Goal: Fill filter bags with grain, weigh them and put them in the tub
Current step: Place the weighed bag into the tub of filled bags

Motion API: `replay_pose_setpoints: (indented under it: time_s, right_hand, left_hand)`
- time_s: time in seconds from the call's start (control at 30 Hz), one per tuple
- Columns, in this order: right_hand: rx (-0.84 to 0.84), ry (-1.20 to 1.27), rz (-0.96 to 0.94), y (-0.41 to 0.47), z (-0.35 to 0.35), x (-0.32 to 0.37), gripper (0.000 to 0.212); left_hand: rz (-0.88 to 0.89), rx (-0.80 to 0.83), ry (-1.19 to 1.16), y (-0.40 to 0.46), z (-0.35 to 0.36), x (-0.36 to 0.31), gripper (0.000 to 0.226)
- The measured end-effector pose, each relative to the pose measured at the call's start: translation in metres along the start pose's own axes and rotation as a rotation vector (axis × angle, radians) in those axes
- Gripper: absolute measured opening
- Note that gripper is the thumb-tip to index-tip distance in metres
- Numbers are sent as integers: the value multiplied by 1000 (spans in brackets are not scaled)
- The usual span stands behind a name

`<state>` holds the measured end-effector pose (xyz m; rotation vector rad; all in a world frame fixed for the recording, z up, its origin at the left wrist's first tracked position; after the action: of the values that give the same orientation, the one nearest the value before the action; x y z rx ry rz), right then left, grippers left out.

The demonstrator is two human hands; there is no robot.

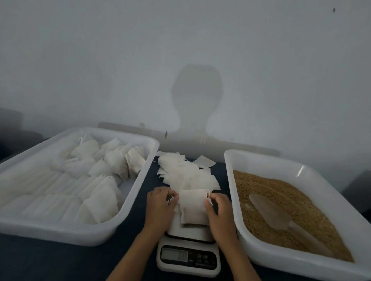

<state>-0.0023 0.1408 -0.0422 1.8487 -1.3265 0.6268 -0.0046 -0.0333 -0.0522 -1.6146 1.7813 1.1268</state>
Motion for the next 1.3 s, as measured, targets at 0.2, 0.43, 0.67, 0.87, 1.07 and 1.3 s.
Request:
replay_pose_setpoints:
  time_s: [0.2,0.43,0.67,0.87,1.07,1.3]
  right_hand:
    - [61,336,119,-20,1,-18,32]
    - [51,488,110,-23,5,-20,34]
    - [44,500,67,-24,6,-23,28]
    - [38,488,29,-23,7,-23,24]
    - [71,429,69,-4,9,-20,29]
    - [35,271,61,22,10,-6,27]
  left_hand:
    - [-198,-103,-411,-4,-8,26,6]
    - [-236,-143,-553,-8,-12,34,12]
    - [-228,-95,-515,-9,-9,34,14]
    - [-220,-63,-476,-9,-7,36,15]
    - [-135,125,-345,-1,1,20,35]
    - [-199,302,65,21,5,-19,70]
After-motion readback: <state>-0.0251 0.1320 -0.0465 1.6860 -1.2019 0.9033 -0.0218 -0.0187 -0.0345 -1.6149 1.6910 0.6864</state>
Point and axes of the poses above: each hand's wrist, its own y-axis towards the middle knuckle, its own z-axis out of the palm, x = y × z, the point moved 4 cm from there along y, towards the middle knuckle, and after that the axes turned 13 degrees about x, right-handed, at the moved point
